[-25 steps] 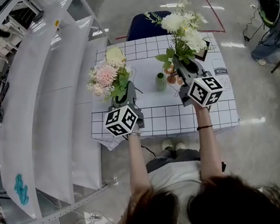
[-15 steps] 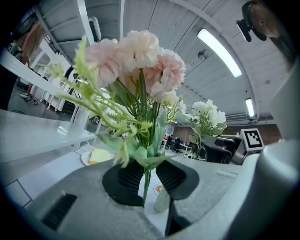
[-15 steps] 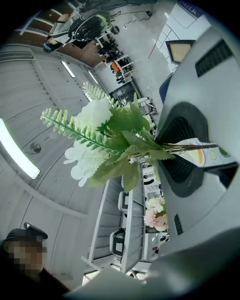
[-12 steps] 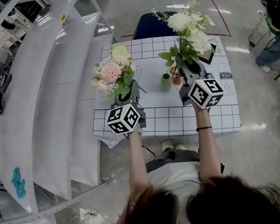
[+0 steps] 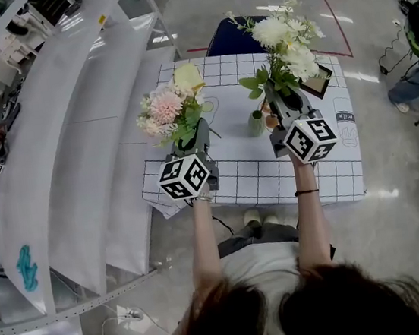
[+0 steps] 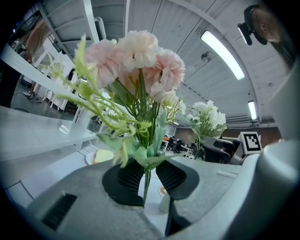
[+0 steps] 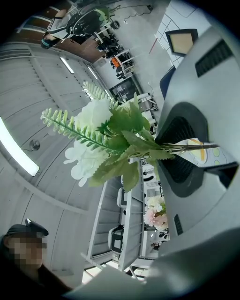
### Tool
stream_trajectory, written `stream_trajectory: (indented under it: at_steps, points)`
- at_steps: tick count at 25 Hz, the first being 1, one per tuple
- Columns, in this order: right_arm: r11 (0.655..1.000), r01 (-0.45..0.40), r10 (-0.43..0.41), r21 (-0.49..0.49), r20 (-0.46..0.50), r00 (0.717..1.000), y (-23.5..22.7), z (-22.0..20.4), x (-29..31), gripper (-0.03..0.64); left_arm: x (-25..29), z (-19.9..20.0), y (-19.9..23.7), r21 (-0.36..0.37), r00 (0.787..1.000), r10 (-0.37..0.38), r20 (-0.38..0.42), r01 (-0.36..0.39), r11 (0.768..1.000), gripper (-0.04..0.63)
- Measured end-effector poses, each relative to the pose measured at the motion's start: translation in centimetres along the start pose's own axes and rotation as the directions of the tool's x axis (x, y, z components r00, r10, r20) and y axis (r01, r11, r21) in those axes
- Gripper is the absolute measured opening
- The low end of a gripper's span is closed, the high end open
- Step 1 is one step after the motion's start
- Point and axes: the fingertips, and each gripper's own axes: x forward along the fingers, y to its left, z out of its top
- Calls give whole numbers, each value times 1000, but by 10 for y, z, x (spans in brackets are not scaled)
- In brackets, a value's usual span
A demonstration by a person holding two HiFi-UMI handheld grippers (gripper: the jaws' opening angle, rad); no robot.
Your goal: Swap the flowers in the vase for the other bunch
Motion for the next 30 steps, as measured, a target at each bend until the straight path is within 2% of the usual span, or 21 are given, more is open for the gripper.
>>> stream_trajectory:
  at_steps: [30]
  points:
    - [999,12,-17,-37,-147,989,3,-64,0,66,-2,-6,10,-3,999,-29,-31,28,1000,76]
